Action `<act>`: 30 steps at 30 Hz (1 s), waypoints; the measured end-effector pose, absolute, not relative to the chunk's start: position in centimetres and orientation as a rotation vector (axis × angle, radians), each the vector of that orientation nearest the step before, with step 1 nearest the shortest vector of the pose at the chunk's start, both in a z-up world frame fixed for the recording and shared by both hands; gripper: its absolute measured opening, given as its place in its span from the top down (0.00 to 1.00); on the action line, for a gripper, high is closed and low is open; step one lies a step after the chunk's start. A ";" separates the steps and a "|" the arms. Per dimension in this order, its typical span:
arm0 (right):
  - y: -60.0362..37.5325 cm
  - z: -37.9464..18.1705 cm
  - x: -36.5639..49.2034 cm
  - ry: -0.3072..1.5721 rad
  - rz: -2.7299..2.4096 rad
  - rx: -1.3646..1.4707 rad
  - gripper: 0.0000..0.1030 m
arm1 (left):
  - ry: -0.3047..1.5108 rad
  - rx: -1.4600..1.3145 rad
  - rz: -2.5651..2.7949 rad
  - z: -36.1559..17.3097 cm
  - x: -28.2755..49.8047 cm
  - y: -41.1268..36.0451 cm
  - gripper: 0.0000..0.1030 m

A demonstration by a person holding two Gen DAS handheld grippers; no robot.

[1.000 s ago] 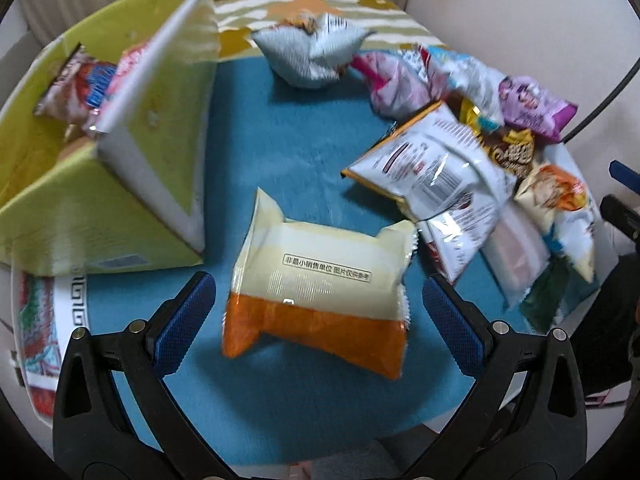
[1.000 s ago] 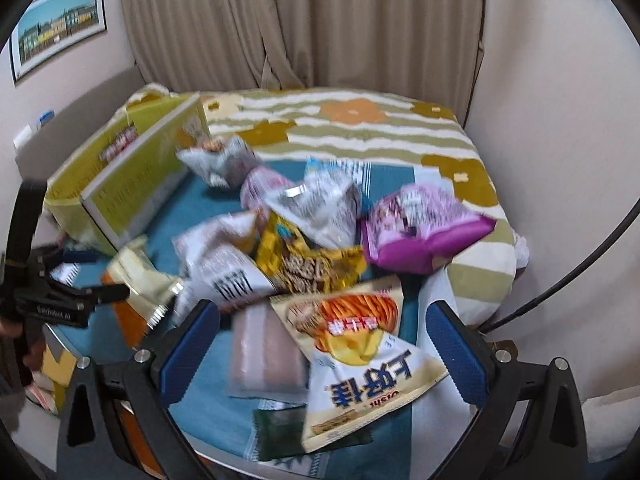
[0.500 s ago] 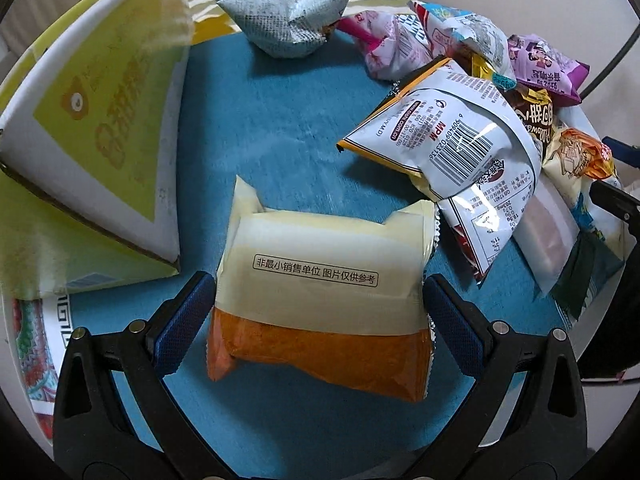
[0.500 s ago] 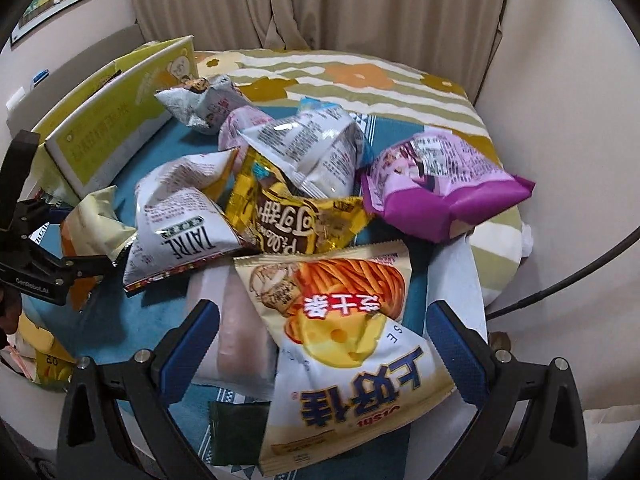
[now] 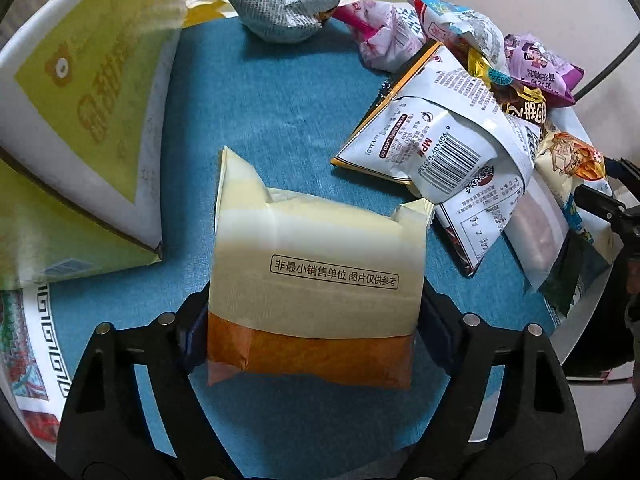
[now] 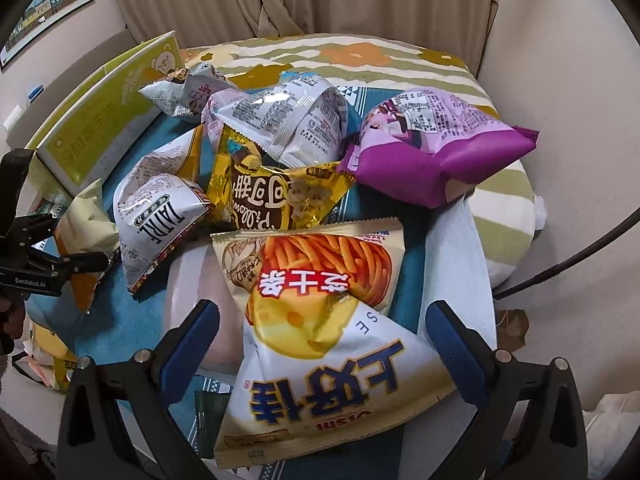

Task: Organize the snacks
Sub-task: 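Grasp the cream-and-orange bag with the left gripper while the right grasps the yellow chip bag, then carry both held bags over the cardboard box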

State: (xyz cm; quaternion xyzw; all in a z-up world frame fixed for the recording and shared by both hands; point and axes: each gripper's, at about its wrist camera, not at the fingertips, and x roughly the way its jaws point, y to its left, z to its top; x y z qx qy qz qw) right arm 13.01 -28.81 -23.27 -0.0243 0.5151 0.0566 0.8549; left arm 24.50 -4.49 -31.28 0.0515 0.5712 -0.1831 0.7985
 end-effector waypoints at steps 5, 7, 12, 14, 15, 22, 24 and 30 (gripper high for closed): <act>-29.1 -23.8 13.4 1.100 0.131 -0.024 0.00 | 1.219 0.111 -0.383 -30.9 24.3 -4.9 0.23; -29.2 -24.0 13.6 1.105 0.139 -0.008 0.02 | 1.221 0.107 -0.378 -30.9 24.3 -5.0 0.23; -29.2 -25.0 14.3 1.143 0.167 0.006 0.20 | 1.218 0.092 -0.365 -30.5 22.1 -4.3 0.24; -29.1 -24.9 14.1 1.137 0.165 0.004 0.25 | 1.218 0.086 -0.364 -30.3 21.6 -3.9 0.24; -29.2 -24.8 14.1 1.136 0.163 0.009 0.29 | 1.215 0.083 -0.363 -30.1 21.4 -3.9 0.24; -29.1 -23.0 12.8 1.092 0.169 0.022 0.39 | 1.188 0.066 -0.359 -28.1 18.8 -3.8 0.24; -28.8 -22.2 12.4 1.074 0.172 0.018 0.39 | 1.177 0.061 -0.359 -27.2 18.5 -3.7 0.24; -28.0 -19.0 11.7 1.019 0.179 0.018 0.39 | 1.120 0.036 -0.349 -23.5 17.0 -3.5 0.24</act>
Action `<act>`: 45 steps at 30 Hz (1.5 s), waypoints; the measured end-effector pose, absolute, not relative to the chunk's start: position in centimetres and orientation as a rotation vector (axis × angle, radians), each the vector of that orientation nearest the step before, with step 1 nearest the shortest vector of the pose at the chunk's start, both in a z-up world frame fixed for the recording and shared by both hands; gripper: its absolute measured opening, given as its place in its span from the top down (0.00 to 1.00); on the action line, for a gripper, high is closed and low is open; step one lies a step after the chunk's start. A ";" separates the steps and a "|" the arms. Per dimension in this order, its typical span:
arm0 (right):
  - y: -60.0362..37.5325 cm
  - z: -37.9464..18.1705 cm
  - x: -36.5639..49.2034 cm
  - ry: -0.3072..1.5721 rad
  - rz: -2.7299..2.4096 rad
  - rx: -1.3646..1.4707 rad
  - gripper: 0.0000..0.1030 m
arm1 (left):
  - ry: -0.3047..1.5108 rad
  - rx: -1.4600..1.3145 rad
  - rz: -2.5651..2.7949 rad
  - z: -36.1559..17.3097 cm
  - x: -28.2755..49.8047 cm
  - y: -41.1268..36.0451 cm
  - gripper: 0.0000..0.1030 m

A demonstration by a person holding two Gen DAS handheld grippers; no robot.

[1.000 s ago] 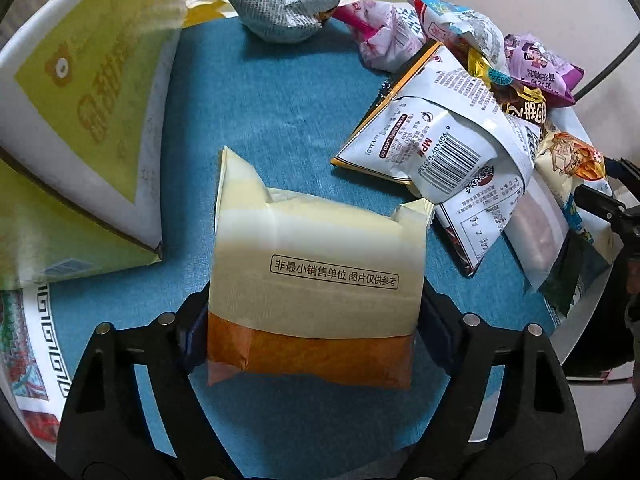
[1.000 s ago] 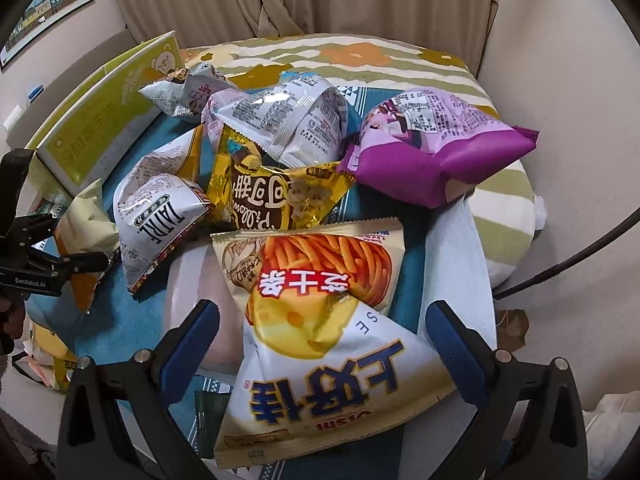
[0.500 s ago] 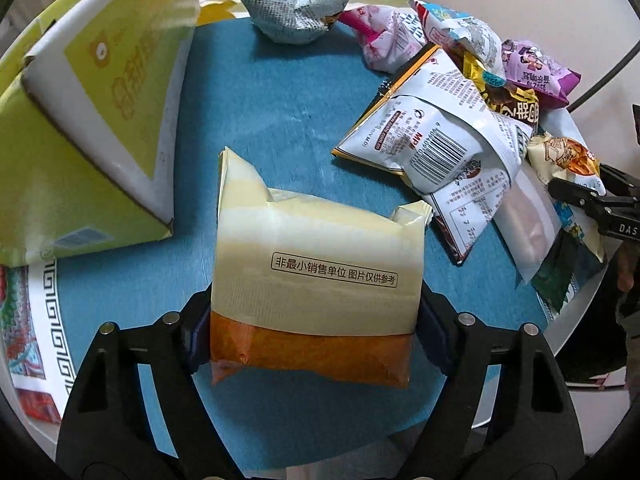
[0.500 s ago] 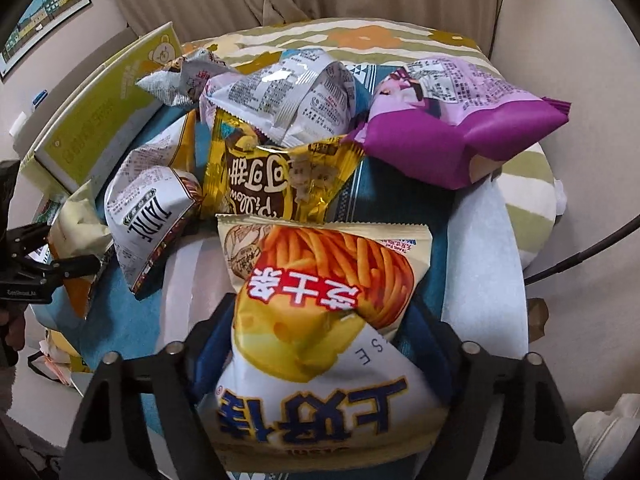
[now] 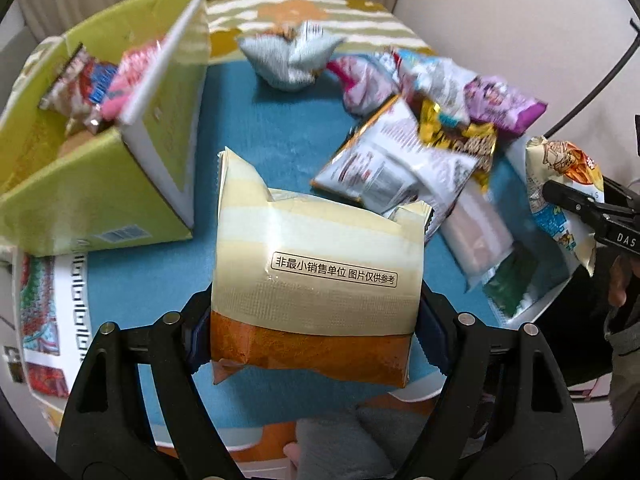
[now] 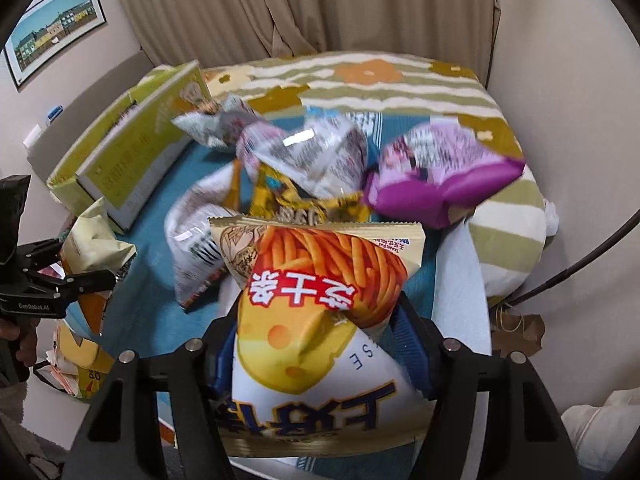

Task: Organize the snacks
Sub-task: 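Carry both held bags over the cardboard box, then open both grippers to drop the bags into the box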

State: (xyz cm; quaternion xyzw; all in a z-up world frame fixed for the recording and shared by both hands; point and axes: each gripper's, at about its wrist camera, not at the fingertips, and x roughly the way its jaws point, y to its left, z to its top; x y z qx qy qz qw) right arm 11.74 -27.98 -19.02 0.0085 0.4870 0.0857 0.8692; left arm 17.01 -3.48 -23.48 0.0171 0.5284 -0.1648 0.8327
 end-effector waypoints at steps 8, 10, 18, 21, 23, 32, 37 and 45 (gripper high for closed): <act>-25.5 -13.0 11.4 0.927 0.220 -0.048 0.39 | 1.012 -0.001 -0.299 -16.8 16.7 -1.5 0.24; -24.5 -11.6 11.7 0.904 0.235 -0.060 0.39 | 0.978 -0.012 -0.278 -15.0 17.0 -0.4 0.24; -18.7 -7.4 14.3 0.819 0.296 -0.071 0.39 | 0.903 -0.023 -0.212 -10.7 20.2 5.5 0.24; -16.0 -6.6 16.0 0.800 0.316 -0.056 0.39 | 0.900 -0.028 -0.191 -10.1 22.1 8.4 0.24; -13.9 -6.2 17.5 0.789 0.333 -0.041 0.39 | 0.904 -0.029 -0.179 -10.1 23.4 10.1 0.24; -5.5 -6.9 23.9 0.816 0.373 -0.011 0.39 | 0.992 -0.008 -0.171 -13.1 30.2 16.3 0.24; -2.2 -8.0 26.5 0.857 0.370 0.008 0.39 | 1.056 0.018 -0.204 -15.6 33.0 17.8 0.24; 0.9 -9.9 29.1 0.922 0.339 0.034 0.39 | 1.124 0.066 -0.258 -18.2 35.2 18.6 0.17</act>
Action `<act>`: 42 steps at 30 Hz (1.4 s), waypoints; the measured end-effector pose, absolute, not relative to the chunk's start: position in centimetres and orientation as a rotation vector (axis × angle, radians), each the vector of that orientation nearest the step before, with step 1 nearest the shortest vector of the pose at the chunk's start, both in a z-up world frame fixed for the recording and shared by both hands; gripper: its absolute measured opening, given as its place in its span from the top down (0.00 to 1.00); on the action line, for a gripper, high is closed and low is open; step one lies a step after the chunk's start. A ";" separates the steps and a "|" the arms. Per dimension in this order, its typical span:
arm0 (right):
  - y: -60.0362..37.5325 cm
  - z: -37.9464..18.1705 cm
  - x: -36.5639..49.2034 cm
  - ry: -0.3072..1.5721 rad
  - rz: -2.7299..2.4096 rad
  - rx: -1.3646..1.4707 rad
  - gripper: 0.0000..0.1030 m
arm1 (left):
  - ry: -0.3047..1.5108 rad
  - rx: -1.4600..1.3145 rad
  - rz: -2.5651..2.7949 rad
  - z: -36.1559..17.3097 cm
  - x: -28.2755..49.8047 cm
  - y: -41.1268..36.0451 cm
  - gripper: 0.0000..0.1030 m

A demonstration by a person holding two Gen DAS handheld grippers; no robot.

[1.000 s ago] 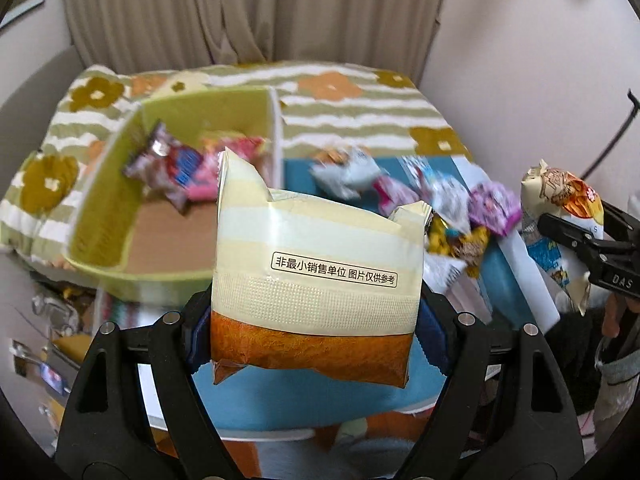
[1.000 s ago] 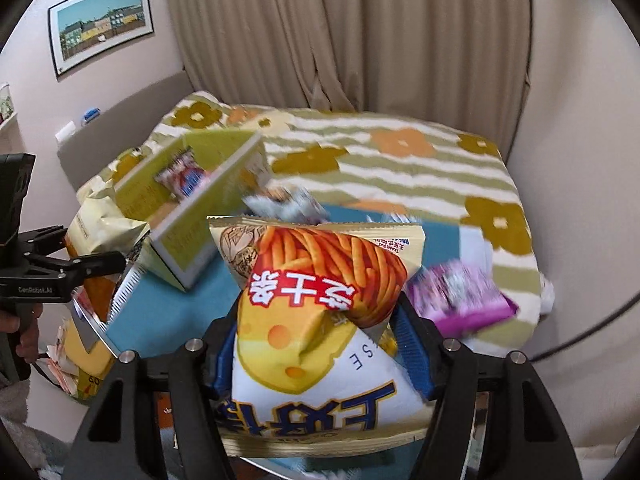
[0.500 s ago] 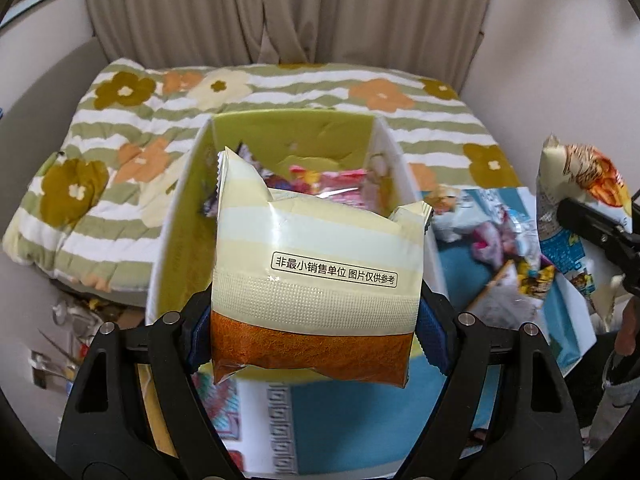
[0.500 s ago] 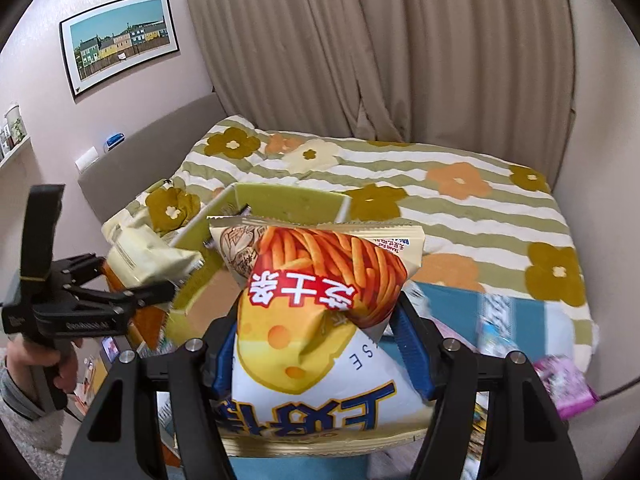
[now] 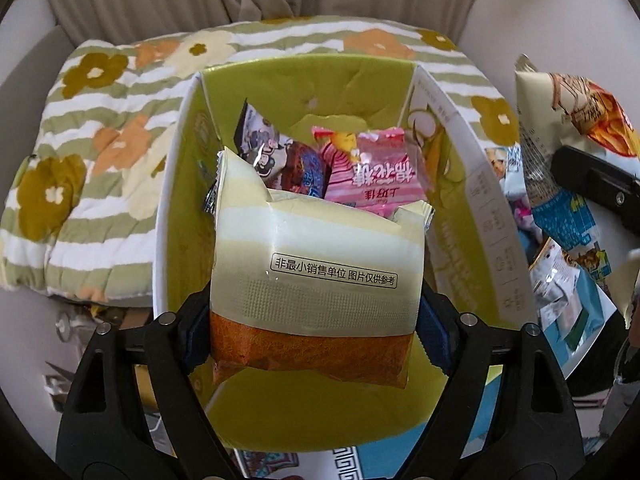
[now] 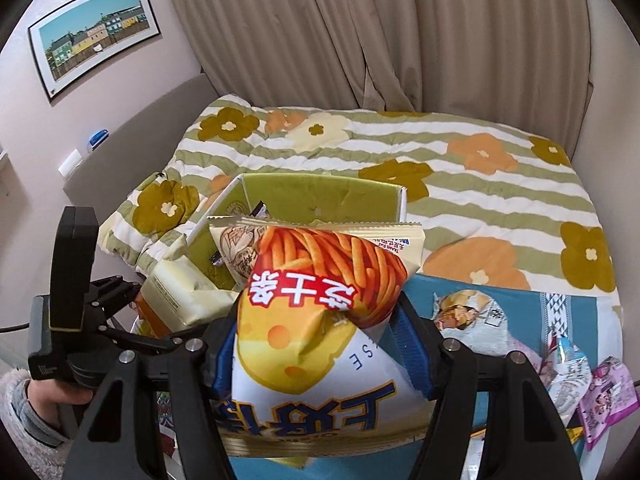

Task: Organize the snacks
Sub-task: 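Open both grippers to drop the bags into the box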

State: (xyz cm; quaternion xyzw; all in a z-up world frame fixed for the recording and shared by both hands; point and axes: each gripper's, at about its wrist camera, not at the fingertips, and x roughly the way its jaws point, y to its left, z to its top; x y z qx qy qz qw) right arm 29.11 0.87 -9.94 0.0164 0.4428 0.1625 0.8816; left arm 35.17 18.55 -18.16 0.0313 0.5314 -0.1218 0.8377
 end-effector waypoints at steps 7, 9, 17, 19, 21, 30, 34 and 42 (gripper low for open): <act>2.1 -10.9 30.4 0.956 0.333 0.057 0.39 | 1.106 0.140 -0.287 -17.5 34.3 18.8 0.01; 2.5 -11.1 30.6 0.962 0.333 0.059 0.39 | 1.101 0.143 -0.288 -17.2 33.8 19.3 0.01; 4.6 -12.5 31.1 1.002 0.335 0.065 0.39 | 1.106 0.067 -0.276 -17.1 32.2 21.8 0.01; 5.2 -13.1 31.5 1.025 0.337 0.066 0.39 | 1.105 0.060 -0.273 -17.2 31.9 22.2 0.01; 5.8 -13.7 31.8 1.042 0.336 0.059 0.39 | 1.099 0.057 -0.270 -17.1 31.8 22.6 0.01; 6.9 -15.1 32.0 1.033 0.303 0.058 0.02 | 1.095 0.054 -0.257 -17.6 32.0 23.7 0.01; 6.6 -15.3 31.4 1.010 0.288 0.047 0.00 | 1.107 0.044 -0.255 -18.3 32.0 23.9 0.01; 6.4 -15.8 30.5 1.025 0.281 0.044 0.00 | 1.110 0.032 -0.261 -18.6 31.9 24.0 0.01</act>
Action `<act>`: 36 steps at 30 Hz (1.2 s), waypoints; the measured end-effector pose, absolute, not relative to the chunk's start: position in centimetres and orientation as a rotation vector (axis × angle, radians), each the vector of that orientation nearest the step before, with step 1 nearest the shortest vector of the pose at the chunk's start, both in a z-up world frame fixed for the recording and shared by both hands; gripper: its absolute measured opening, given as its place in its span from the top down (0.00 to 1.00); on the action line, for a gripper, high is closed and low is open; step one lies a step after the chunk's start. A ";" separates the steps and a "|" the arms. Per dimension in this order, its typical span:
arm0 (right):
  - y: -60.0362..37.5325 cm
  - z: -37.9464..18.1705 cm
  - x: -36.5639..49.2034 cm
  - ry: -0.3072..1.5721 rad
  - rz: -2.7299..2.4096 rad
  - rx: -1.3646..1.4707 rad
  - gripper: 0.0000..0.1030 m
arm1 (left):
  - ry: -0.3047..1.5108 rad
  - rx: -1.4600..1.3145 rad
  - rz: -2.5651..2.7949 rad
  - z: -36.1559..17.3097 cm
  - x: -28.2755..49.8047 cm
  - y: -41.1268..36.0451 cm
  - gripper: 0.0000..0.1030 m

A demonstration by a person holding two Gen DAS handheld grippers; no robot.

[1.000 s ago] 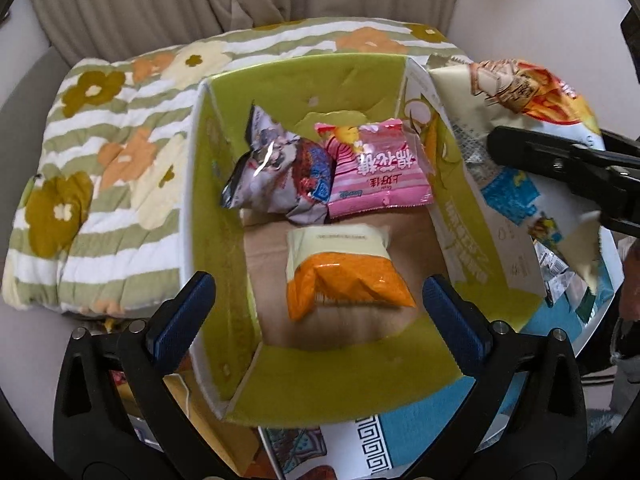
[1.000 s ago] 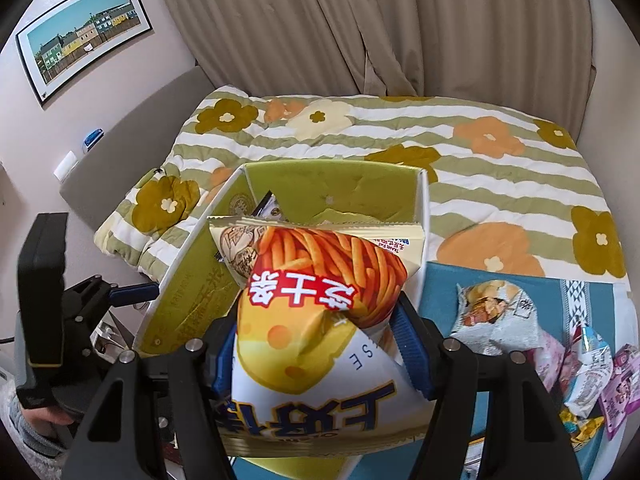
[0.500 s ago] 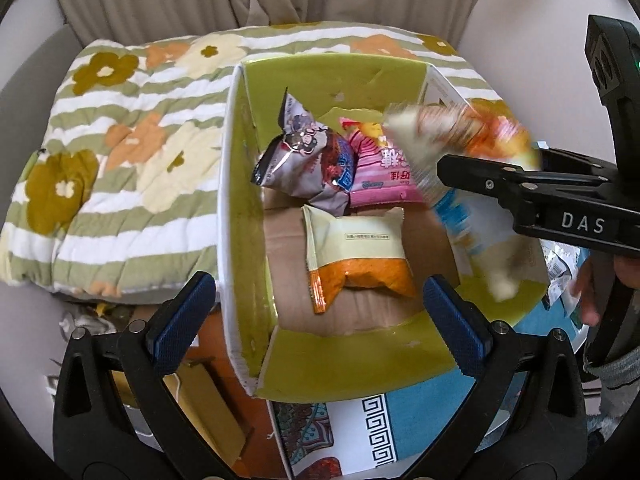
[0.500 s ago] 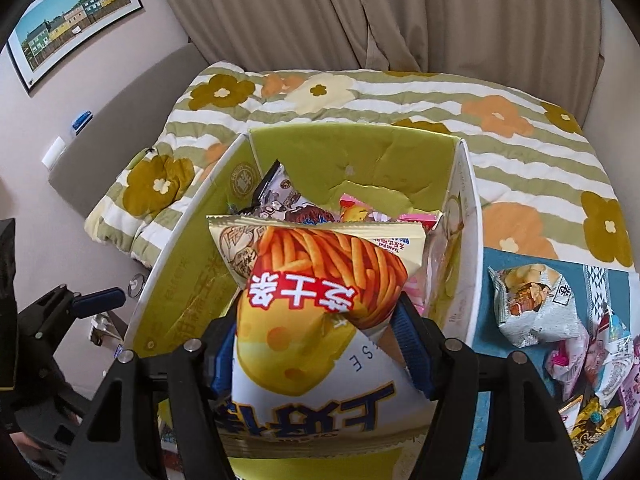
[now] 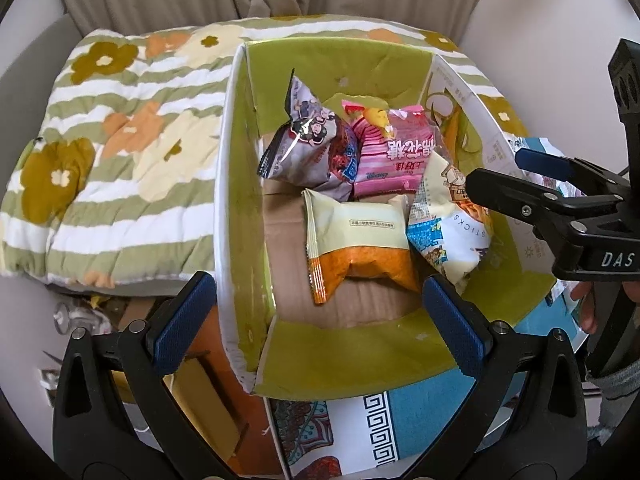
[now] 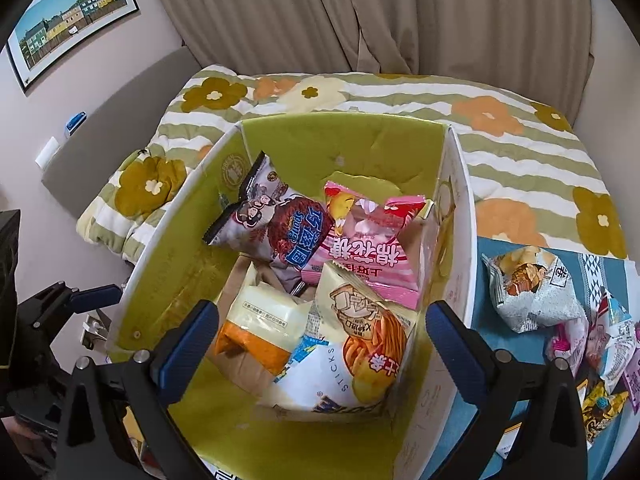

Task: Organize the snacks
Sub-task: 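Open both grippers to drop the bags into the box, then move both tools back over the remaining snack pile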

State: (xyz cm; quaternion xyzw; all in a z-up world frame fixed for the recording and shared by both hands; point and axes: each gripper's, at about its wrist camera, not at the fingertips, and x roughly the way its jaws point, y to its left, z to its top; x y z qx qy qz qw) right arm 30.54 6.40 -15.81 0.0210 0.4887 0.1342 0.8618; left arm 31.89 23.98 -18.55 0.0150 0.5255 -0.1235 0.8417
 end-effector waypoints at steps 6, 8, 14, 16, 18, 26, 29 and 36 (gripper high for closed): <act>6.1 -14.6 29.6 1.003 0.289 0.043 0.00 | 1.071 0.034 -0.238 -16.9 30.8 23.7 0.01; 6.0 -13.9 29.1 0.989 0.295 0.044 0.00 | 1.053 0.032 -0.224 -16.1 30.2 23.5 0.01; 5.1 -11.0 26.8 0.925 0.318 0.019 0.00 | 0.995 0.013 -0.175 -13.2 27.6 22.0 0.01; 4.5 -10.1 25.9 0.916 0.325 0.028 0.00 | 0.972 -0.022 -0.166 -12.2 26.5 21.6 0.01; 3.6 -9.2 24.9 0.905 0.332 0.035 0.00 | 0.948 -0.037 -0.159 -11.4 25.5 21.0 0.01; -1.7 -6.0 20.0 0.812 0.298 -0.005 0.00 | 0.884 -0.048 -0.170 -9.3 21.9 16.1 0.01; -4.4 -5.0 18.0 0.781 0.268 -0.015 0.00 | 0.879 -0.049 -0.194 -9.1 20.4 13.4 0.01; -11.0 -4.6 14.1 0.757 0.188 -0.028 0.00 | 0.887 -0.094 -0.232 -9.9 17.5 6.9 0.01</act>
